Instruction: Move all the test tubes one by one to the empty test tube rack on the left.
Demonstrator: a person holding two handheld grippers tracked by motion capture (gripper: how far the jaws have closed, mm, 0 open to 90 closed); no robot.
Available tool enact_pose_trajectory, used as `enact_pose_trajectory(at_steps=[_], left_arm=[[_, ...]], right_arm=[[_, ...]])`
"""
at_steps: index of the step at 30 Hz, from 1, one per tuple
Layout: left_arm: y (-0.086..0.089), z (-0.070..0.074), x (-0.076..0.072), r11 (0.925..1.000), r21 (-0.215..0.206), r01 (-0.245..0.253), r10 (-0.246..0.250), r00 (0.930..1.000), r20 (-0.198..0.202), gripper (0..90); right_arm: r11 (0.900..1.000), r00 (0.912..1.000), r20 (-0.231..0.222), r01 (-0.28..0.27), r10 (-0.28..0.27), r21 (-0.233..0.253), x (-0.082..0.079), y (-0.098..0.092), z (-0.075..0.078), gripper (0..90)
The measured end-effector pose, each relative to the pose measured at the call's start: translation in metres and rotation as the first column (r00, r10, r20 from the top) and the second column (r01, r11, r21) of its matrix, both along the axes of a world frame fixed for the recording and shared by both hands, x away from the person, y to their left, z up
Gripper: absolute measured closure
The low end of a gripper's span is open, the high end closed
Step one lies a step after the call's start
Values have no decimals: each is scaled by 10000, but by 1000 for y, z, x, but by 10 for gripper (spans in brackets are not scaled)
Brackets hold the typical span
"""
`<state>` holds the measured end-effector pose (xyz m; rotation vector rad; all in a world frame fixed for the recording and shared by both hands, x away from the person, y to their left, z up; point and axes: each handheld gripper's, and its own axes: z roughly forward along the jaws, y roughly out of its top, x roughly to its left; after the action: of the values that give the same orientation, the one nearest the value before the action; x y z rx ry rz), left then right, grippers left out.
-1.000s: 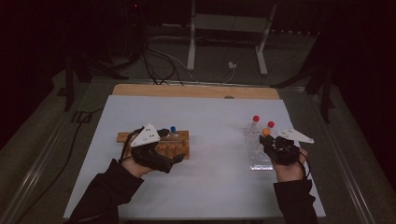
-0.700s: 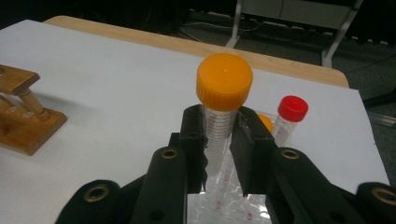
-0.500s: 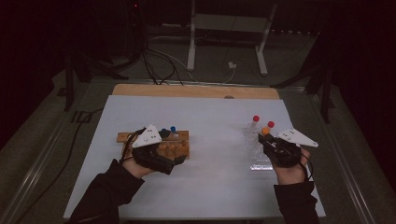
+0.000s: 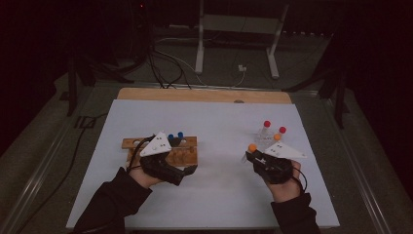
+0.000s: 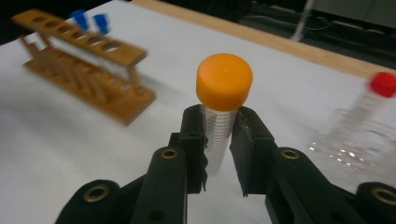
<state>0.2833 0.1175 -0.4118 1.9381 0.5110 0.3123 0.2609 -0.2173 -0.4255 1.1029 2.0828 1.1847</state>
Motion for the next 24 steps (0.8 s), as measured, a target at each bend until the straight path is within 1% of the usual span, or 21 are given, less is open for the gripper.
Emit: enact_pose_trajectory(at_steps=[4,8,12,15,19,21,24], left_arm=[[-1,2,-2,9999,-63,139,-139,9999,-17,13],[-3,4,-4,9995,-103,291,-291,9996,-1,14],[-6,5,-7,9990,-119,427,-427,9991,-15,17],[-8,5,-9,9984,-148,542,-543,9985,-49,17],[-11,6,-11,9968,-324,729,-734,9972,-129,19],[-13,6,-12,9954,-448,847,-854,9962,-144,37],[-15,6,-14,9930,-576,1032,-1045,9943,-192,54]], right_arm=[[9988,9986,-199,-498,497,-37,-4,13,-5,747],[9945,9941,-322,-1036,1031,-127,-8,25,-8,747],[9887,9882,-412,-1482,1472,-217,-11,33,-10,747],[9845,9835,-521,-1745,1734,-187,-13,38,-12,747],[9777,9765,-617,-2083,2063,-273,-16,46,-14,746],[9736,9720,-649,-2275,2258,-205,-17,49,-14,746],[9670,9656,-658,-2535,2516,-234,-20,55,-15,746]])
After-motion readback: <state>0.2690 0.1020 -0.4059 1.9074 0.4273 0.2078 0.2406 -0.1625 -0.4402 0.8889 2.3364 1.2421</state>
